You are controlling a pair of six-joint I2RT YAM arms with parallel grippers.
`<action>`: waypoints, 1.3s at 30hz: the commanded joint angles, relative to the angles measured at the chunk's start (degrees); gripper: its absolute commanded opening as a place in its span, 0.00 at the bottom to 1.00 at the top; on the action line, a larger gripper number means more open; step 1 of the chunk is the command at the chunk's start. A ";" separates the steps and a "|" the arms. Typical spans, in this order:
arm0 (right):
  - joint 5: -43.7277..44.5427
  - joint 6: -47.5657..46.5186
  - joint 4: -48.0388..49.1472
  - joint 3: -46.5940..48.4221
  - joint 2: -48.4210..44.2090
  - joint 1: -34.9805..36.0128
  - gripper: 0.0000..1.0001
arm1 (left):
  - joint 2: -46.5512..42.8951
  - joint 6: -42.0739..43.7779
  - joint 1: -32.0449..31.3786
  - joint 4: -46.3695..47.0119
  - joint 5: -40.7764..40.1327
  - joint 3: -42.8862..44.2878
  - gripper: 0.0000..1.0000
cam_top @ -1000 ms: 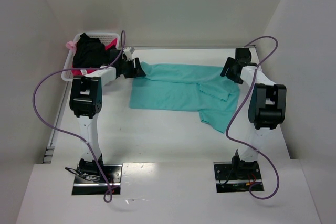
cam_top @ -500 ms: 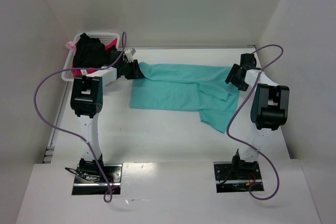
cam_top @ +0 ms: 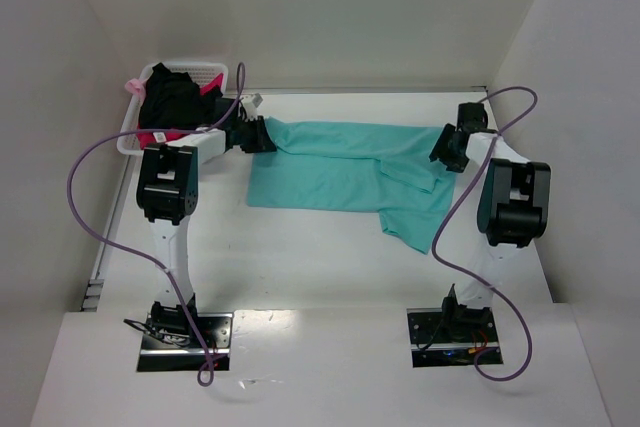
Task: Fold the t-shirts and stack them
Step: Fold the flattened tshirt in 1/3 of the way
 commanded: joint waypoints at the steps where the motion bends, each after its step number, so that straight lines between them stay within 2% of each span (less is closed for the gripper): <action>1: -0.69 0.23 -0.43 -0.15 1.26 0.21 0.56 | 0.44 1.68 -0.11 0.32 0.94 1.93 0.28; 12: -1.39 0.23 -1.57 -0.76 2.41 0.21 0.52 | 0.44 1.68 -0.11 0.32 0.94 2.46 0.28; 19: -1.92 0.23 -1.57 -1.38 2.41 0.21 0.41 | 0.44 2.20 -0.11 0.32 0.42 2.46 0.27; 20: -1.92 0.23 -1.57 -1.38 2.93 0.21 0.34 | 0.44 2.20 -0.11 0.32 0.42 2.46 0.27; 23: -1.92 0.23 -1.05 -1.38 2.93 0.21 0.23 | 0.44 2.20 -0.11 0.32 0.42 2.46 0.27; 24: -1.92 0.23 -1.05 -1.38 2.93 0.21 0.14 | 0.44 2.20 -0.11 0.32 0.42 2.46 0.27; 28: -1.40 0.23 -1.05 0.11 2.33 0.21 0.00 | -0.08 2.20 -0.11 0.32 0.42 2.46 0.23; 30: -0.79 0.23 -1.05 1.59 0.93 0.21 0.00 | -0.69 2.20 0.42 0.32 0.42 2.99 0.16; 39: -1.48 2.51 -1.05 13.10 -0.76 0.21 0.00 | -4.56 1.68 2.00 0.32 -4.23 5.36 0.00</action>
